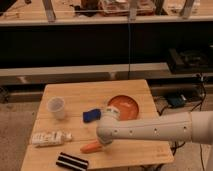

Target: Drag the pepper across the table

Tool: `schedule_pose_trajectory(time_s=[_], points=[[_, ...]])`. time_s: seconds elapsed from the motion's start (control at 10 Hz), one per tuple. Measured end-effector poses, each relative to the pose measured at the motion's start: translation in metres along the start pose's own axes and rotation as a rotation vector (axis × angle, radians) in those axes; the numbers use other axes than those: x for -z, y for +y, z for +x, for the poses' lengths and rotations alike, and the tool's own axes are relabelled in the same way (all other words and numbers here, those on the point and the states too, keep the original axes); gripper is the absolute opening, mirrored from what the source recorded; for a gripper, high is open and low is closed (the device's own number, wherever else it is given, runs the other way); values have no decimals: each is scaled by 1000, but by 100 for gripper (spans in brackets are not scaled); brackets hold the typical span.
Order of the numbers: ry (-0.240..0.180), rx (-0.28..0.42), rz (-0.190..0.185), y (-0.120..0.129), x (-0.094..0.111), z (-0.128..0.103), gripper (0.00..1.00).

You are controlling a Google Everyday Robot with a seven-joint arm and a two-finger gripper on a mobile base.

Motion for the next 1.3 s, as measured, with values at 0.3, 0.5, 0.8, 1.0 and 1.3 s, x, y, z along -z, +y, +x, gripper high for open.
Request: schedule_pose_trajectory(time_s=[0.3,0.5,0.8,1.0,1.3], points=[[10,-21,2,-16,-5,-3,0],[9,-28,6,-24,-5,-7,0],[13,-49,5,-39,-7,-11,0],[18,-69,3,-50,-12,-9,0],[19,-100,4,-62,-13,-7,0]])
